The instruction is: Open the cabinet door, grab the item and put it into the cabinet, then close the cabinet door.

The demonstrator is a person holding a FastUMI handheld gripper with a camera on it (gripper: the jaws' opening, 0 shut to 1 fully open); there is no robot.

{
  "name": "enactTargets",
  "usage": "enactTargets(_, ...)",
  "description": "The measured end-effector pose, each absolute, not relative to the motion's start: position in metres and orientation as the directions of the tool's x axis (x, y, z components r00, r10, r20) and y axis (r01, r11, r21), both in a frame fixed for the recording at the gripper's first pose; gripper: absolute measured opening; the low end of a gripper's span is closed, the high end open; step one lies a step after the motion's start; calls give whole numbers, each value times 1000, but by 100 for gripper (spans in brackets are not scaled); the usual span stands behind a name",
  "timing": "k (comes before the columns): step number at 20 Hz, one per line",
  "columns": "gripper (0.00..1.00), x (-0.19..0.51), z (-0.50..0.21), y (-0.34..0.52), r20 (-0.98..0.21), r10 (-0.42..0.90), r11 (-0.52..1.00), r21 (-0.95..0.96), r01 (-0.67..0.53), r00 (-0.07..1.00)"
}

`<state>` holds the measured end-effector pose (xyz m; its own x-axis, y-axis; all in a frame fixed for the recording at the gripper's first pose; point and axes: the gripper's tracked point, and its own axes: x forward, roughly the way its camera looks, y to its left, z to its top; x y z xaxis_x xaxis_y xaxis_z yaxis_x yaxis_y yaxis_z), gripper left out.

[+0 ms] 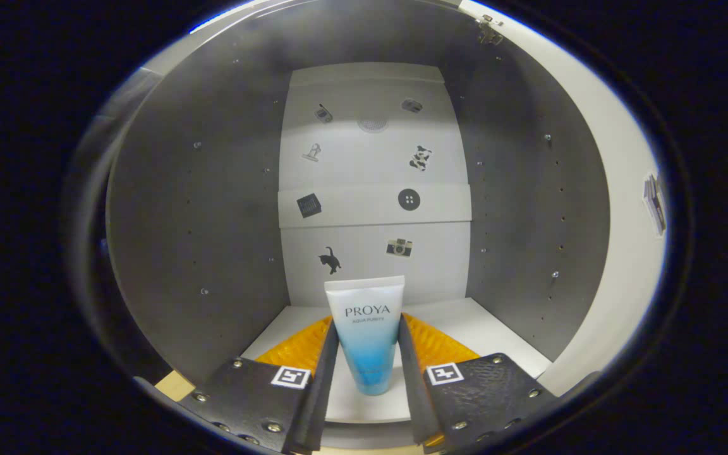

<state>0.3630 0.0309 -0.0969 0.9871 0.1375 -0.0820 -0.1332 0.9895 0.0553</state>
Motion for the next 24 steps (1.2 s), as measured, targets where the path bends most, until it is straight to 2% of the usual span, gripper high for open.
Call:
enactTargets(6, 55, 364, -101, 32, -83, 132, 990, 53, -127, 988)
enactTargets(11, 100, 357, -96, 30, -82, 119, 991, 69, -114, 990)
enactTargets(17, 99, 304, -79, 14, -81, 78, 996, 45, -74, 994)
enactTargets(24, 99, 174, -69, -11, -116, 41, 999, 6, -40, 992)
